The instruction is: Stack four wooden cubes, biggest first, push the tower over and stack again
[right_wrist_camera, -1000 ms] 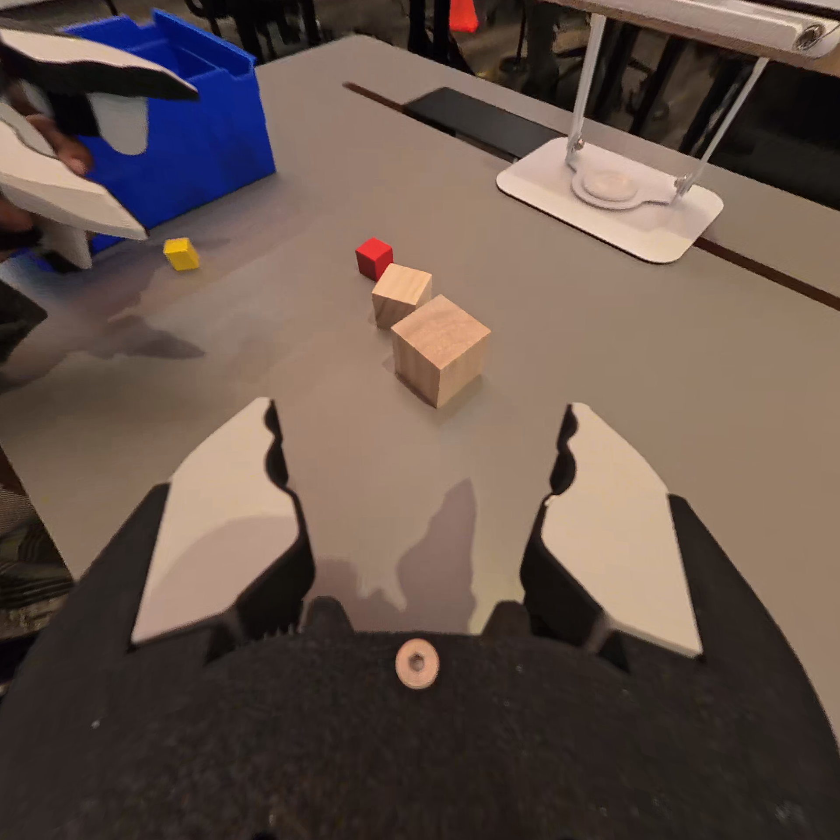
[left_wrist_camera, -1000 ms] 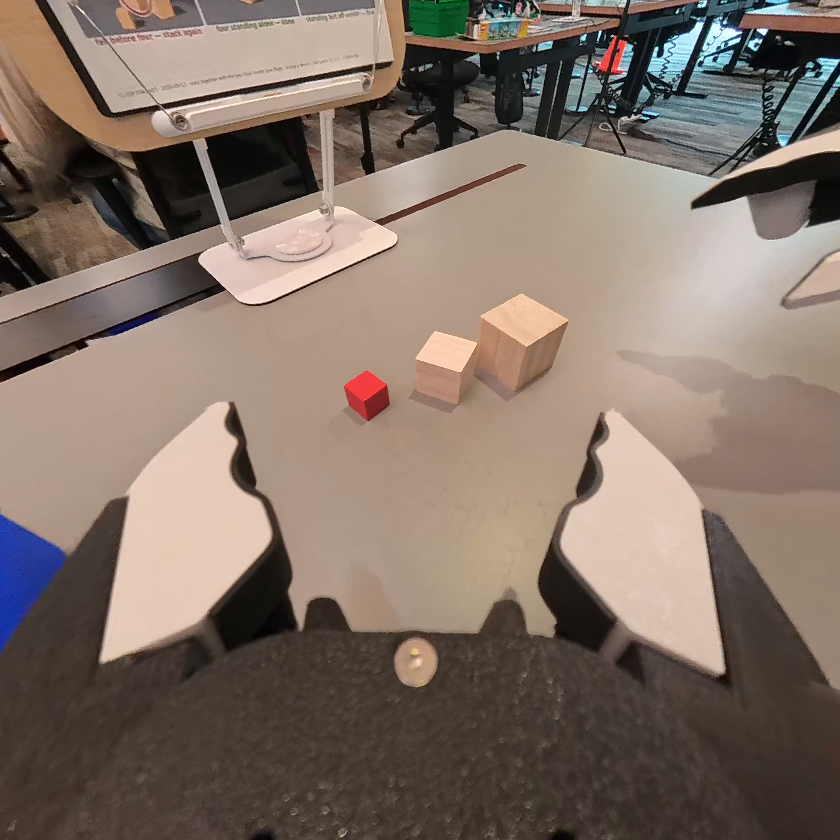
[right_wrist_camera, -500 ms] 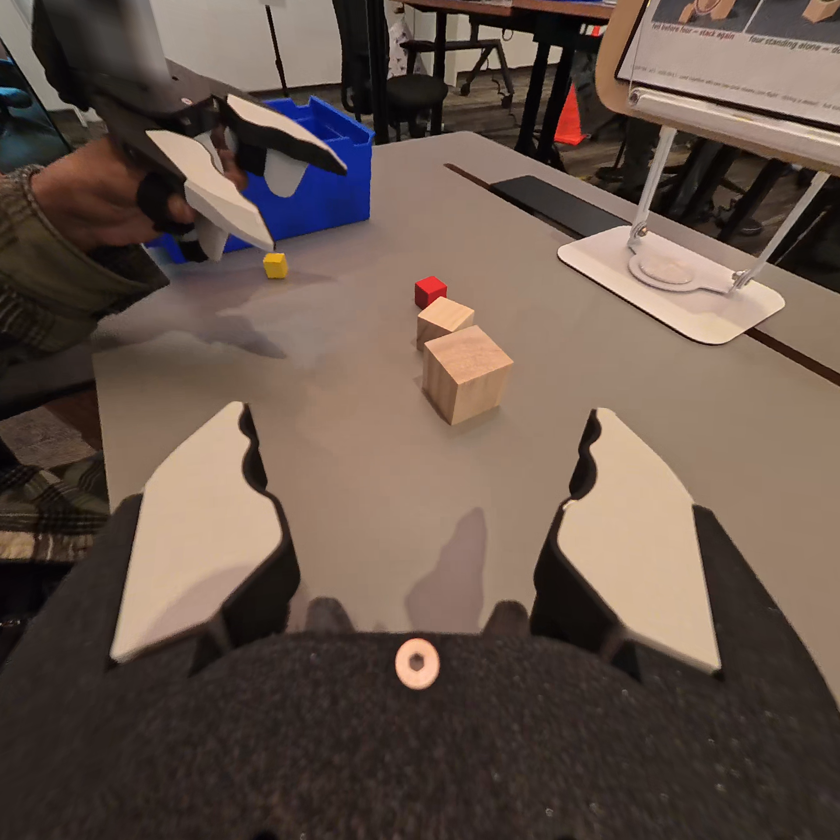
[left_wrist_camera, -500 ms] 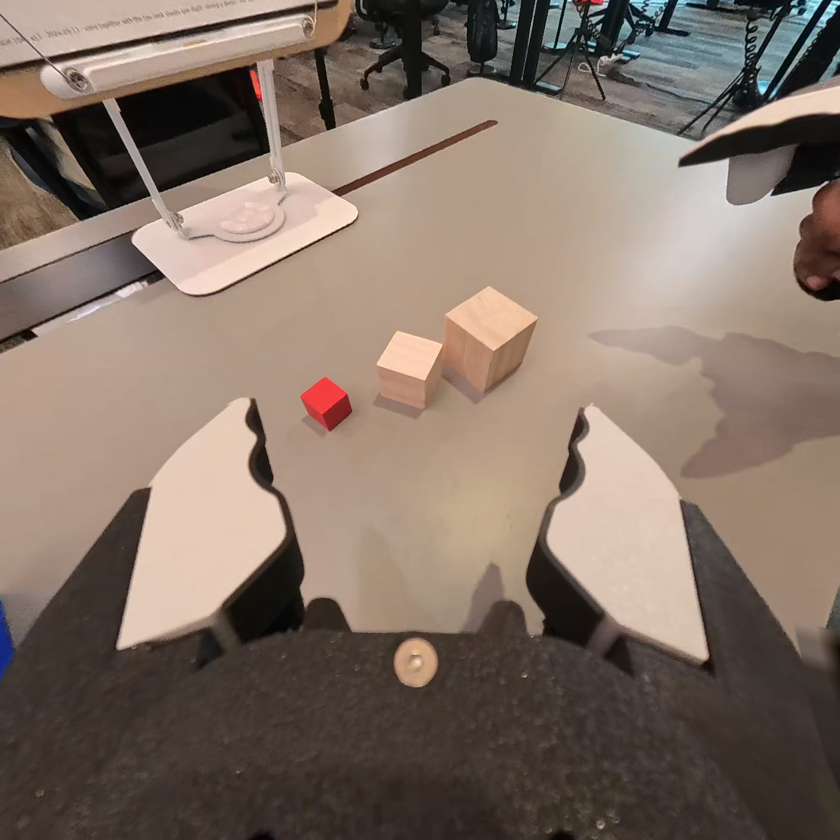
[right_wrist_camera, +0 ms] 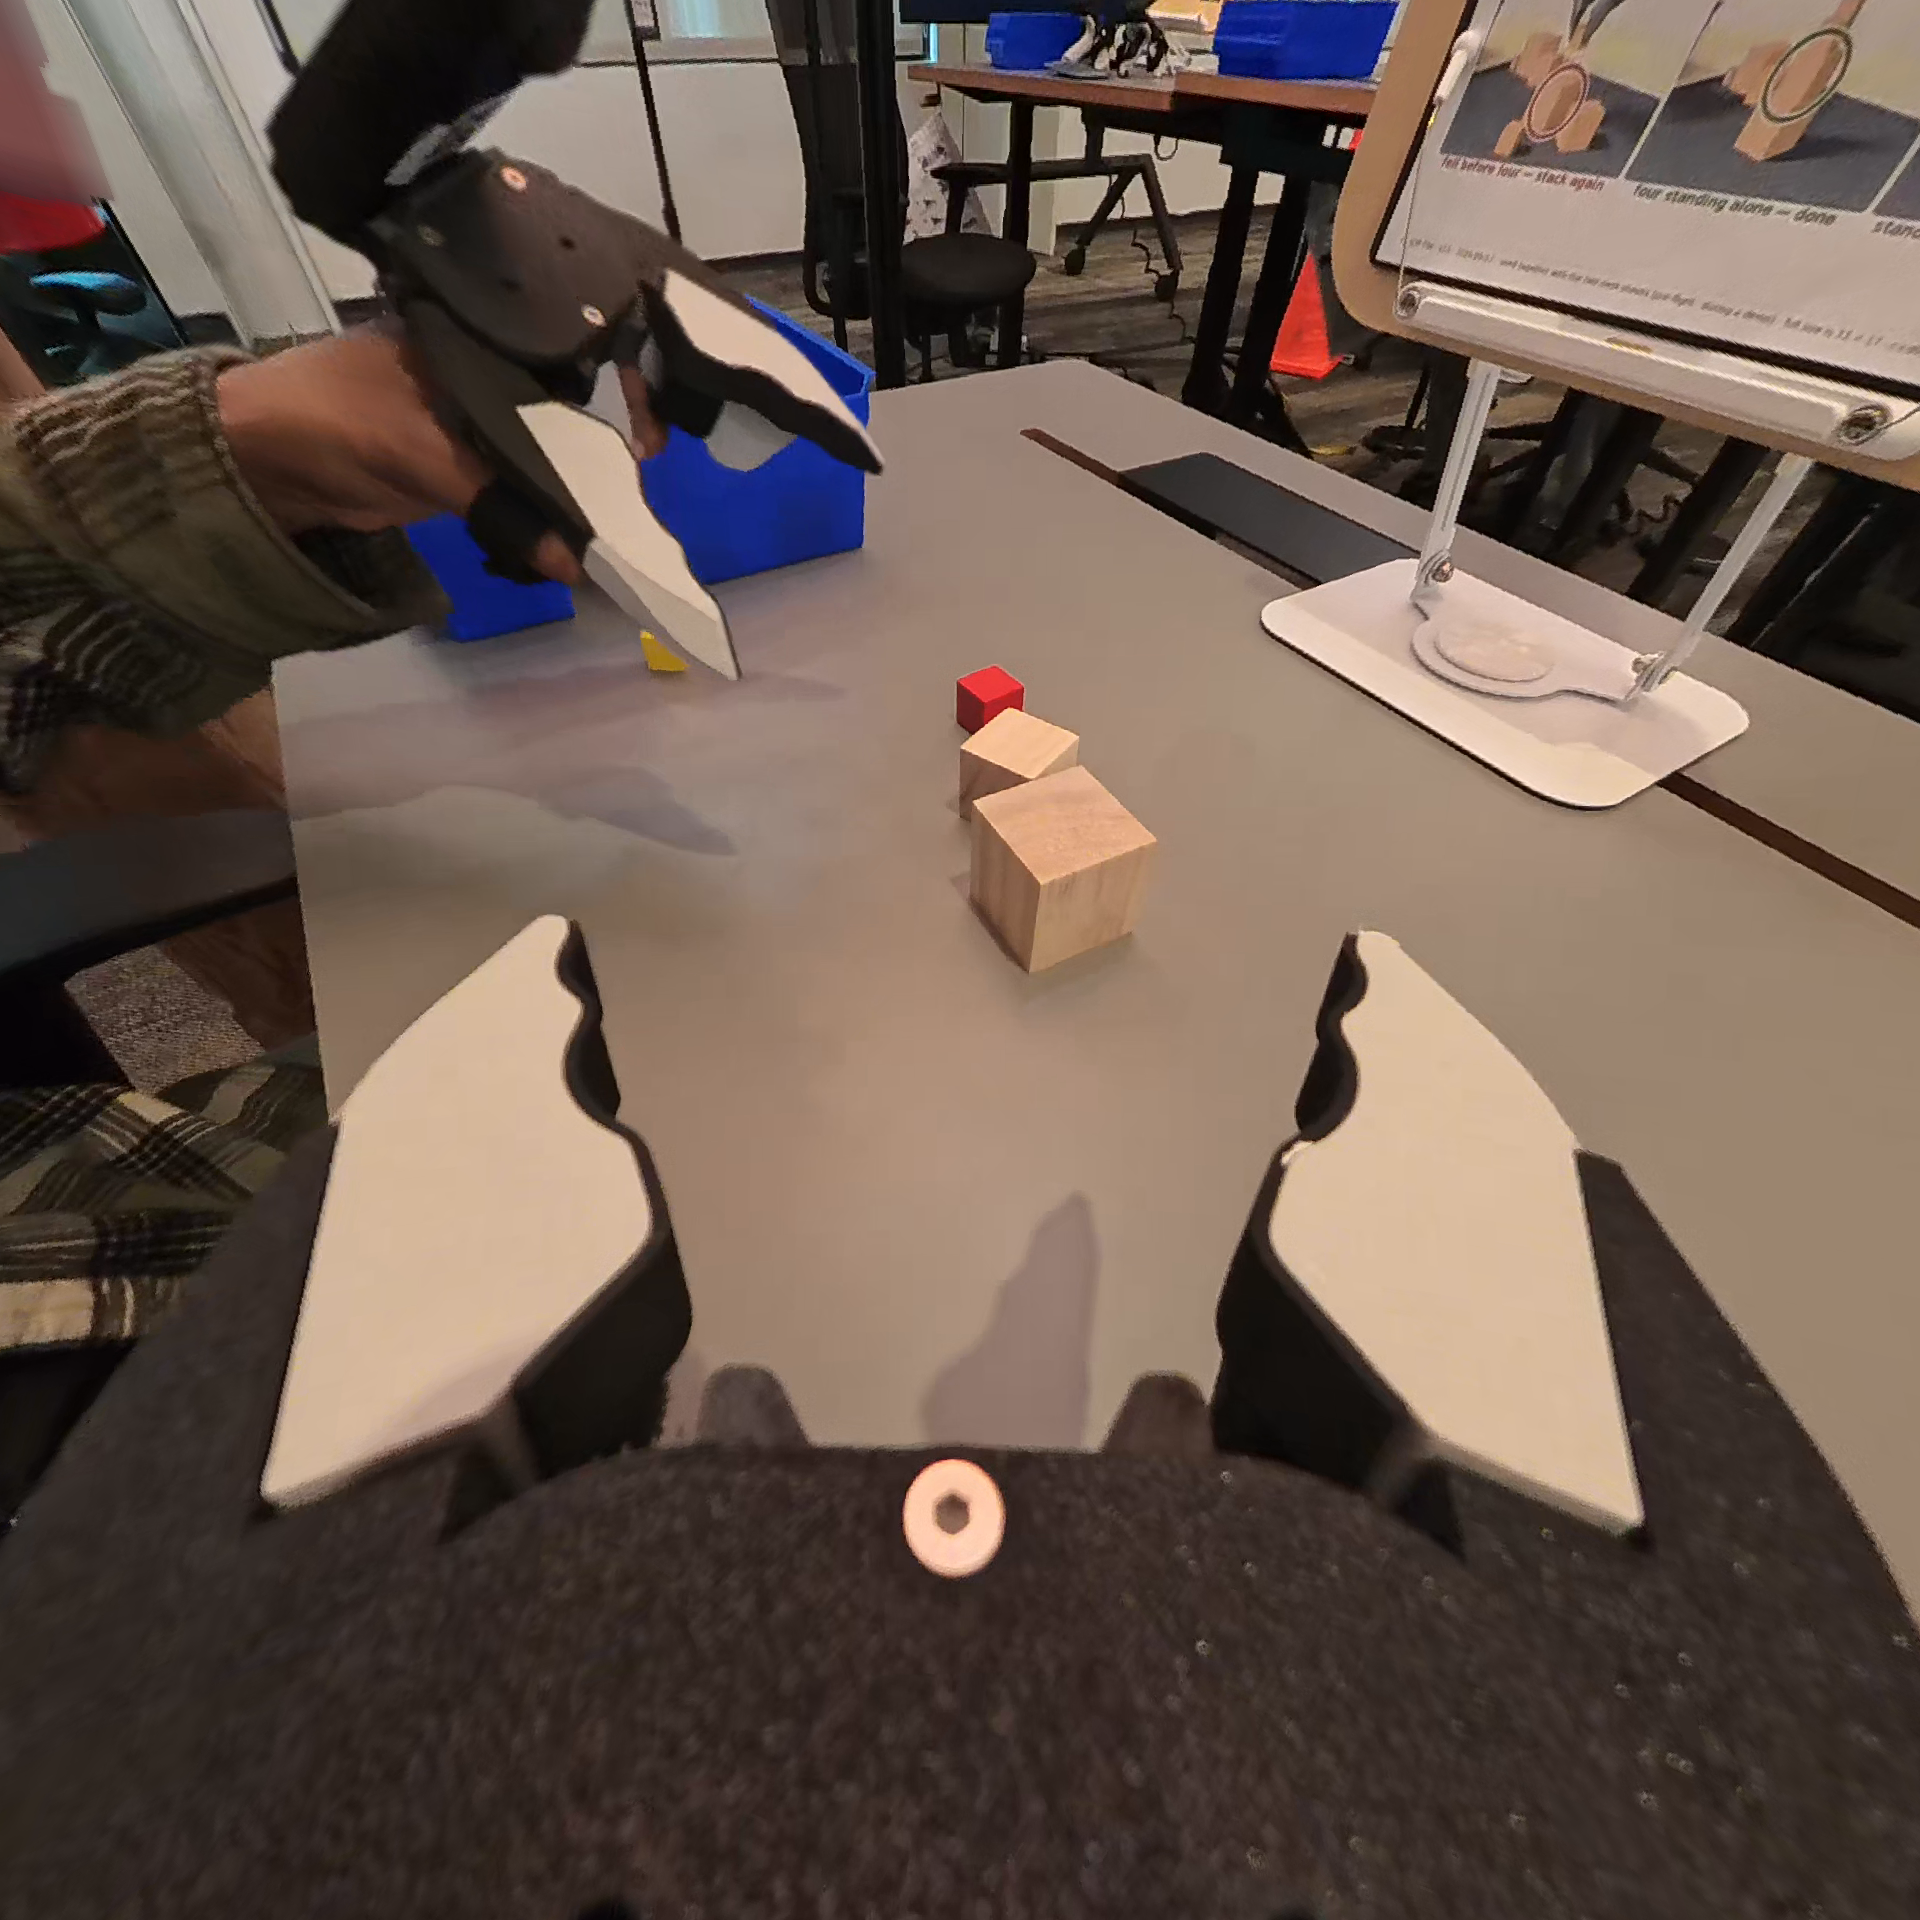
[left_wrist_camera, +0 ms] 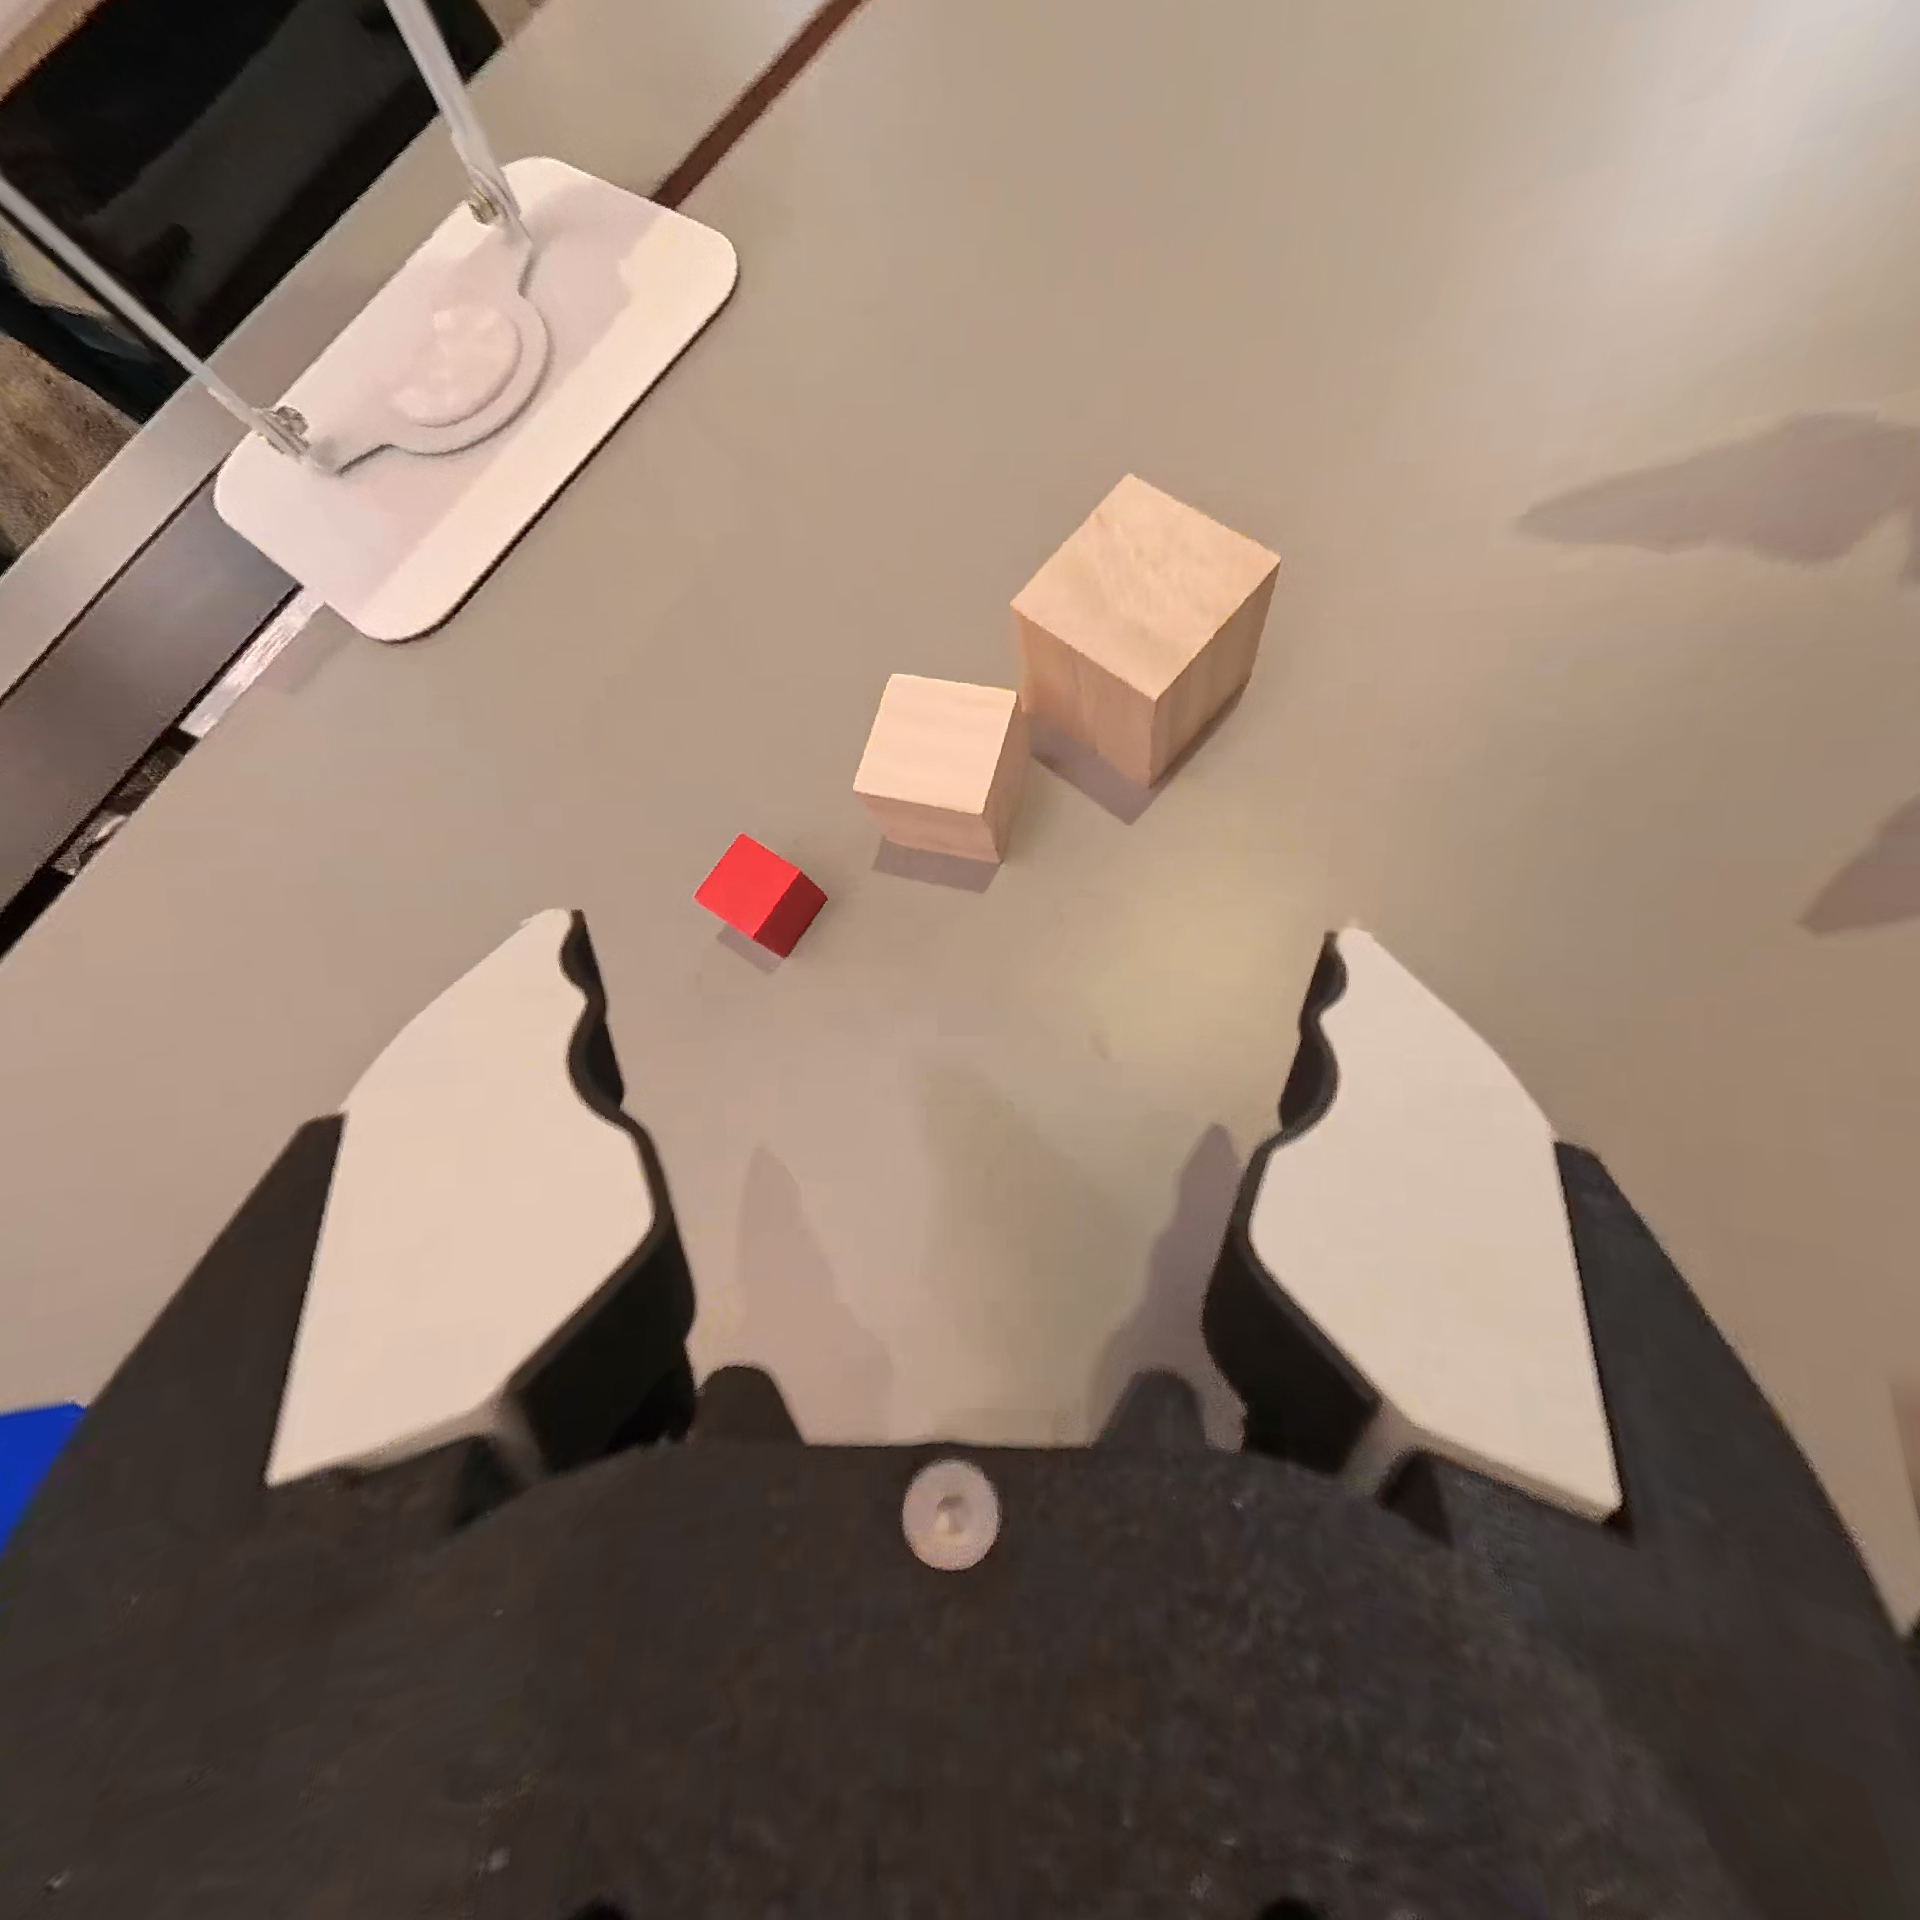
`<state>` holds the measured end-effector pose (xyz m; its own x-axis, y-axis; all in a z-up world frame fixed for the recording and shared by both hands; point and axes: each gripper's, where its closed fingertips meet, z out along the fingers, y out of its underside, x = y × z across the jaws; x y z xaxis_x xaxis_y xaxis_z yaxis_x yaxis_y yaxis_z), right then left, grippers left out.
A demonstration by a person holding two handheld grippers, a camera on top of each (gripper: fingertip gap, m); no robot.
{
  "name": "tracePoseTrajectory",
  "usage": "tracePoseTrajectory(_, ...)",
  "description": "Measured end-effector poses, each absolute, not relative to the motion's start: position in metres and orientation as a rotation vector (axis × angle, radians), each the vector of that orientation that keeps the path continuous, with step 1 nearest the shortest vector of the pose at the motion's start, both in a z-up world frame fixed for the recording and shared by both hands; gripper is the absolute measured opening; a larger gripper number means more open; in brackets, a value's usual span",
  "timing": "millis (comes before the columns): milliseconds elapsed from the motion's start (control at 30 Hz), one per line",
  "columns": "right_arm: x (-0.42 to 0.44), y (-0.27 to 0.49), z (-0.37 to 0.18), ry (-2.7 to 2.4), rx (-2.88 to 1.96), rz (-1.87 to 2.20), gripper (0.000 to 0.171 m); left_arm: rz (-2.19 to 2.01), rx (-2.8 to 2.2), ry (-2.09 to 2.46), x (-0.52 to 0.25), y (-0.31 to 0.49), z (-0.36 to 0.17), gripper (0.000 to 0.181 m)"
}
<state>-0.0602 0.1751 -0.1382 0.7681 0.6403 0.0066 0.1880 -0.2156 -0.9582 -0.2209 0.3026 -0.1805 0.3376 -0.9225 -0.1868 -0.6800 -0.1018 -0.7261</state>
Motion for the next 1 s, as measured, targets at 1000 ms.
tracePoseTrajectory(1000, -0.055, 0.174, -0.149, -0.652, -1.806, 0.501, 0.125, -0.455, -1.894, 1.679, -0.156, 0.347, -0.247, 0.09)
